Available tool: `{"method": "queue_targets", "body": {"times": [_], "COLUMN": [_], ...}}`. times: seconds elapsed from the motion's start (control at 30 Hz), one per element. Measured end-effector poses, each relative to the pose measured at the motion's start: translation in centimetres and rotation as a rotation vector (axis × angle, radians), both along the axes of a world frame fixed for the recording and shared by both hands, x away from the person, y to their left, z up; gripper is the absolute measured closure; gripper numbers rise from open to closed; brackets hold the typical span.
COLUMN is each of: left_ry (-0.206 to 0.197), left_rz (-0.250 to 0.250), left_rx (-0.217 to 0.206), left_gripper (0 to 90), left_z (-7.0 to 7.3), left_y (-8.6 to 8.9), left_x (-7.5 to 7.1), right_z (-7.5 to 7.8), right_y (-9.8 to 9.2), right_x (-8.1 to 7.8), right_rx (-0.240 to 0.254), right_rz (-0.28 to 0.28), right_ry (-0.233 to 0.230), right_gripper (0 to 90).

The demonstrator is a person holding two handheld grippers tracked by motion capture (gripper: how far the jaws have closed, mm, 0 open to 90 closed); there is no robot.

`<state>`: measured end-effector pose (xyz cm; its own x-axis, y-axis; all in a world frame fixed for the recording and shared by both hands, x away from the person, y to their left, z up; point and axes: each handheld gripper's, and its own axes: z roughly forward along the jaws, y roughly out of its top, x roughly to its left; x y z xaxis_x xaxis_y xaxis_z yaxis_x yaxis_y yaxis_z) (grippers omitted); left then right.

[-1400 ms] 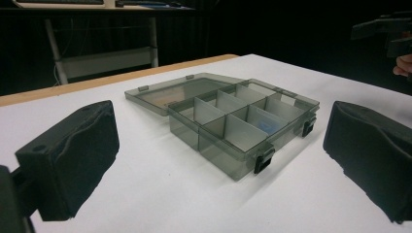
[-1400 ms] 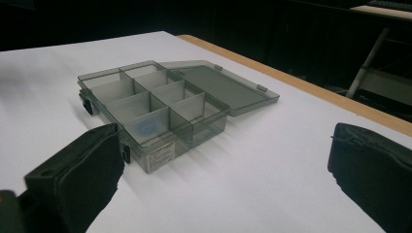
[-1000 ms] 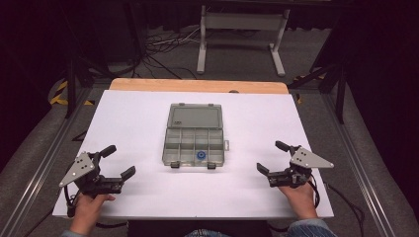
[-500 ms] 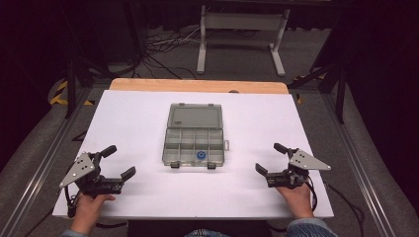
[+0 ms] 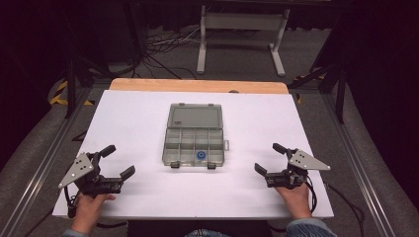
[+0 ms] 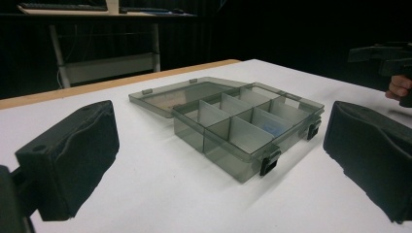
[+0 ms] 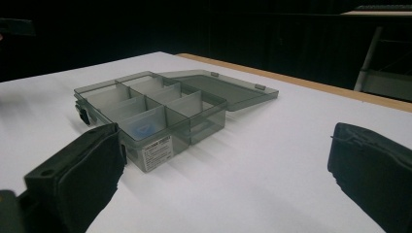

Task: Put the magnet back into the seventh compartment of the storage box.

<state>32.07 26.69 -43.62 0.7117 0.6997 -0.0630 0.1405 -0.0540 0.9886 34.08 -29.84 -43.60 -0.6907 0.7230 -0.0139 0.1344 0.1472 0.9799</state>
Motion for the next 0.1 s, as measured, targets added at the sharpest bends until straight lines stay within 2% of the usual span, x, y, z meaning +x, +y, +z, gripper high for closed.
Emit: {"method": "queue_targets", "body": {"times": [0.1], "left_ry": [0.0], "left_rz": [0.001], "left_rx": [0.001], "left_gripper": [0.3], "left_z": [0.0], "left_y": [-0.01], "left_x": [0.01], "right_z": [0.04], "right_y": [-0.04], "right_x": [-0.05], "right_rx": [-0.002], "right_rz": [-0.008], "right_ry": [0.003], "right_gripper": [0.0]}}
